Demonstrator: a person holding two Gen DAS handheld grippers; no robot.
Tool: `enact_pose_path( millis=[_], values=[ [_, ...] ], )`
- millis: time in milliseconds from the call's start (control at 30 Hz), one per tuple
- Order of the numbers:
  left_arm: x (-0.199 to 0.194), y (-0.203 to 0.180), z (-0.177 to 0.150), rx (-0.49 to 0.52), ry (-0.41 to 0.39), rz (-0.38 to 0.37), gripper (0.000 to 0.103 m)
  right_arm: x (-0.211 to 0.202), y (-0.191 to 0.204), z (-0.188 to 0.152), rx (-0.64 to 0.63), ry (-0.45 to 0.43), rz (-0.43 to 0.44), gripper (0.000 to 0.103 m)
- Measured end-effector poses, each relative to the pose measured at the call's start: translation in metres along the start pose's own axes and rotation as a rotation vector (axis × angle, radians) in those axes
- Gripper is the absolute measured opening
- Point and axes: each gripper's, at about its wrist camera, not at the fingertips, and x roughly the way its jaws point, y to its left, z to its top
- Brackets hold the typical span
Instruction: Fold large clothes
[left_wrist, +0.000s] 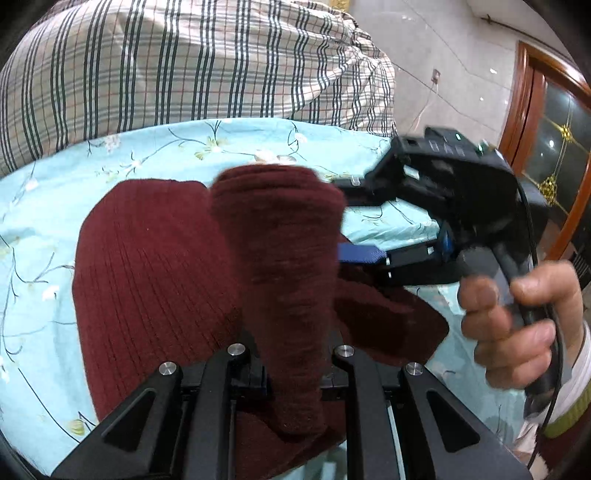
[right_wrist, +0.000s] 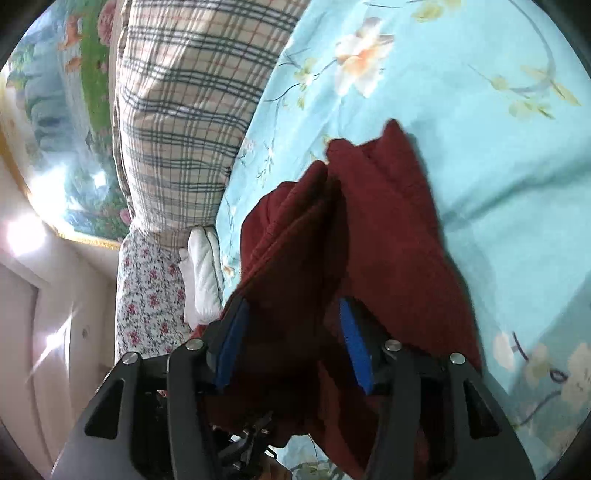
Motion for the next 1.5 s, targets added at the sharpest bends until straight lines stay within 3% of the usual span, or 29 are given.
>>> enact_pose_path(
  millis=[67,133,267,300,333,400,433,567,633,800,900,1133,1233,1300,1333,1400,1500],
  values=[
    [-0.002,-0.003,-0.003,0.031,-0.006,0.008,0.014,-0.002,0.000,0.005,0.006,-0.007,0.038,0.066],
    [-0.001,-0.007,-0.007,0.059,-0.009,0.018,0.014,-0.001,0.002,0.012,0.003,-0.016,0.034,0.069],
    [0.000,-0.014,-0.009,0.083,-0.016,0.029,0.014,0.028,0.009,0.023,-0.041,0.081,-0.111,0.070],
    [-0.001,-0.014,-0.008,0.083,-0.015,0.028,0.014,0.039,0.015,0.025,-0.088,0.096,-0.151,0.064],
    [-0.002,-0.015,-0.009,0.086,-0.016,0.028,0.014,0.045,0.020,0.027,-0.117,0.104,-0.163,0.045],
    [-0.005,-0.015,-0.009,0.092,-0.016,0.023,0.014,0.053,0.027,0.031,-0.143,0.108,-0.190,0.022],
    [-0.006,-0.016,-0.007,0.094,-0.018,0.020,0.014,0.051,0.034,0.032,-0.174,0.092,-0.202,0.018],
    [-0.024,-0.019,-0.002,0.097,-0.056,-0.035,0.014,0.017,0.066,0.023,-0.316,-0.013,-0.133,0.017],
    [-0.023,-0.018,-0.001,0.074,-0.043,-0.097,0.014,-0.003,0.066,0.014,-0.365,-0.071,-0.147,0.016],
    [0.011,-0.011,-0.010,-0.024,0.071,-0.181,0.014,0.004,0.009,0.017,-0.310,-0.046,-0.299,0.016],
    [0.015,-0.009,-0.012,-0.047,0.087,-0.203,0.015,0.002,-0.003,0.015,-0.307,-0.060,-0.277,0.017],
    [0.006,0.004,-0.007,-0.106,0.111,-0.245,0.023,-0.007,0.008,0.009,-0.336,-0.083,-0.334,0.029],
    [-0.010,0.006,-0.010,-0.152,0.105,-0.281,0.045,-0.012,0.015,0.000,-0.358,-0.089,-0.389,0.043],
    [-0.028,0.011,-0.010,-0.180,0.080,-0.291,0.068,-0.013,0.018,-0.007,-0.386,-0.088,-0.428,0.050],
    [-0.033,0.013,-0.010,-0.187,0.073,-0.283,0.073,-0.013,0.021,-0.012,-0.410,-0.090,-0.470,0.060],
    [-0.049,0.022,-0.010,-0.210,0.052,-0.279,0.076,-0.013,0.021,-0.019,-0.441,-0.090,-0.550,0.070],
    [-0.066,0.041,-0.010,-0.243,0.035,-0.259,0.081,-0.019,0.017,-0.021,-0.421,-0.085,-0.531,0.070]
  ],
)
